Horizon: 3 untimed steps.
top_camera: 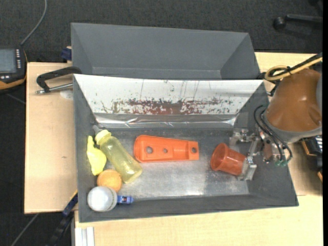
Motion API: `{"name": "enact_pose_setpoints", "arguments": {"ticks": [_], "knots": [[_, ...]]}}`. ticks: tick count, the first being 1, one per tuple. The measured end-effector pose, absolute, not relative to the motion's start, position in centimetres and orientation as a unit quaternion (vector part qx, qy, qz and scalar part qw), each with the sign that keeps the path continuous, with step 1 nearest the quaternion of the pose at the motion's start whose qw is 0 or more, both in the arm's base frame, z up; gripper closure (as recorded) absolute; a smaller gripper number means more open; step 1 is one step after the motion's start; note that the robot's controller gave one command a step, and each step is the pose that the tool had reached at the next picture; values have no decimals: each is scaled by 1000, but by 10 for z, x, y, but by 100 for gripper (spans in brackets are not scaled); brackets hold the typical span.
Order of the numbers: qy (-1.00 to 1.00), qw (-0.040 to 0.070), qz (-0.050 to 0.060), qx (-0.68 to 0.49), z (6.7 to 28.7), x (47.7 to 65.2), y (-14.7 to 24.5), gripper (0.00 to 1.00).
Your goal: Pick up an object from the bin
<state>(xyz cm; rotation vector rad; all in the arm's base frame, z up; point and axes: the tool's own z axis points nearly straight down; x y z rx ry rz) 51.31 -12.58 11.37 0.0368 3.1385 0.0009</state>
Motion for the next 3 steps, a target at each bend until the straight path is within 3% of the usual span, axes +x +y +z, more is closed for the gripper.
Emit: {"name": "enact_pose_setpoints", "arguments": {"ticks": [1,2,3], "knots": [[1000,-2,1,16,49,511,-128,0],[996,5,0,90,103,507,-139,0],[1000,-2,2,26,70,493,-124,0]]}}
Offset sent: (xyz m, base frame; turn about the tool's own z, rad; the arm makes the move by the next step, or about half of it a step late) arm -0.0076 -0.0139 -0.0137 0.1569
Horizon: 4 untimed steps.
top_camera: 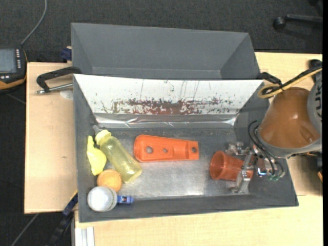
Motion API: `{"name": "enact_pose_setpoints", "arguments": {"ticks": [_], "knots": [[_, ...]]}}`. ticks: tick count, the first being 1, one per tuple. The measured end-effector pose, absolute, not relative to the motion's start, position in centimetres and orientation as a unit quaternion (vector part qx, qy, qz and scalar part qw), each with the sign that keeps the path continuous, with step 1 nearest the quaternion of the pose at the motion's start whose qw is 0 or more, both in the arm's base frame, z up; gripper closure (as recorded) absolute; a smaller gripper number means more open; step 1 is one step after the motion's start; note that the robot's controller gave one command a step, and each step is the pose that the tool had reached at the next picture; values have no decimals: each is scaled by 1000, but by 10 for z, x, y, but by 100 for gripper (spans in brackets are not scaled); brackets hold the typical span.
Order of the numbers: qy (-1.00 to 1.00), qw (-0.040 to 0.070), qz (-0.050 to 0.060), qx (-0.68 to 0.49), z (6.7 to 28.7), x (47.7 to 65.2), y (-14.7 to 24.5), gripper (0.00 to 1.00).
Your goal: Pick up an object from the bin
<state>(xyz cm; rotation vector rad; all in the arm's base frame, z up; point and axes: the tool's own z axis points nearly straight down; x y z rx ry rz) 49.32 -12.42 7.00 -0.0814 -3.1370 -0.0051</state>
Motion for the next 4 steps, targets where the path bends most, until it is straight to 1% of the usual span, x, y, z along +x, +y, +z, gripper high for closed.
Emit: {"name": "enact_pose_setpoints", "arguments": {"ticks": [1,2,3,4], "knots": [[-986,-7,-1,-168,71,499,-141,100],[-986,-7,-1,-168,71,499,-141,100],[-986,-3,-1,-168,78,497,-141,100],[-986,-4,-1,-168,100,497,-141,100]]}}
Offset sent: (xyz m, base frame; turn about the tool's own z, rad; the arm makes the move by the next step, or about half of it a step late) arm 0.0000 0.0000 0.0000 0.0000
